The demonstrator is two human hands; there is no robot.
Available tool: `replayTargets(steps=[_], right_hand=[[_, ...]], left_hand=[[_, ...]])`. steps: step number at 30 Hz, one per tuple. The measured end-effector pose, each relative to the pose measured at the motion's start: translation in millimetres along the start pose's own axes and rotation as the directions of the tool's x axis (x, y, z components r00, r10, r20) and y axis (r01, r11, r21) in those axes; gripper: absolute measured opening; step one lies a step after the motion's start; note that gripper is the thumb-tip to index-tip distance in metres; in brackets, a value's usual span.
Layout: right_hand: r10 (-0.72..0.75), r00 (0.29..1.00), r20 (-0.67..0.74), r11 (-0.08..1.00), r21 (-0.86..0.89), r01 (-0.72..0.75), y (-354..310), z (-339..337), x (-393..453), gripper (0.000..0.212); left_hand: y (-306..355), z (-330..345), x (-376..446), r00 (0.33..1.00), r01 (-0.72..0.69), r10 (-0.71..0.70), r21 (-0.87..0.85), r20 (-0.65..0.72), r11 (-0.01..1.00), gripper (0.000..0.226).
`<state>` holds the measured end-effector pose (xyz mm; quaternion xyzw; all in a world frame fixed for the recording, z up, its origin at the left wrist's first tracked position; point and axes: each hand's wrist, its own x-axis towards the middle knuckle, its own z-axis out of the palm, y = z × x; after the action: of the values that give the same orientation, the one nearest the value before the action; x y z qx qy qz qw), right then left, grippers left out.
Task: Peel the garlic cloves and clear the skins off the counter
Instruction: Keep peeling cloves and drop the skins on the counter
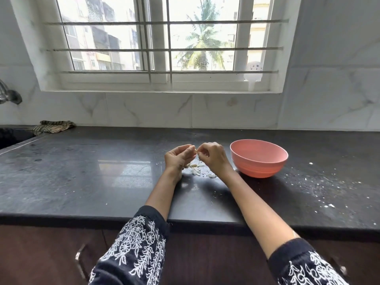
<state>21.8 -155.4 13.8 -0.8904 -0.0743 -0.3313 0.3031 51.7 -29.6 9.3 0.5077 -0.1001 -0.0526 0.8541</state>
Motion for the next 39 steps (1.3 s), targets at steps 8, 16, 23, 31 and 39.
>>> replayTargets(steps=[8,16,23,31,39], right_hand=[[0.006,0.998,-0.062,0.99,0.14,0.002,-7,-7,-2,0.006],[0.034,0.999,-0.021,0.98,0.196,-0.029,-6,-6,-1,0.006],[0.009,1.0,-0.009,0.99,0.139,-0.008,-7,-9,-1,0.008],[0.01,0.996,-0.093,1.0,0.024,-0.007,-8,-8,-1,0.009],[-0.063,0.995,-0.078,0.996,0.054,0.067,-12,-8,-3,0.007]], left_hand=[[3,-1,0,1.0,0.011,-0.008,-0.115,0.024,0.993,0.005],[3,-1,-2,0.999,0.02,-0.015,-0.095,0.051,0.995,0.006],[3,0,-2,0.999,0.025,-0.02,-0.102,0.05,0.995,0.007],[2,4,-4,0.997,-0.037,0.041,-0.056,0.07,0.998,0.01],[2,-2,0,0.995,-0.038,0.033,0.053,0.091,0.998,0.01]])
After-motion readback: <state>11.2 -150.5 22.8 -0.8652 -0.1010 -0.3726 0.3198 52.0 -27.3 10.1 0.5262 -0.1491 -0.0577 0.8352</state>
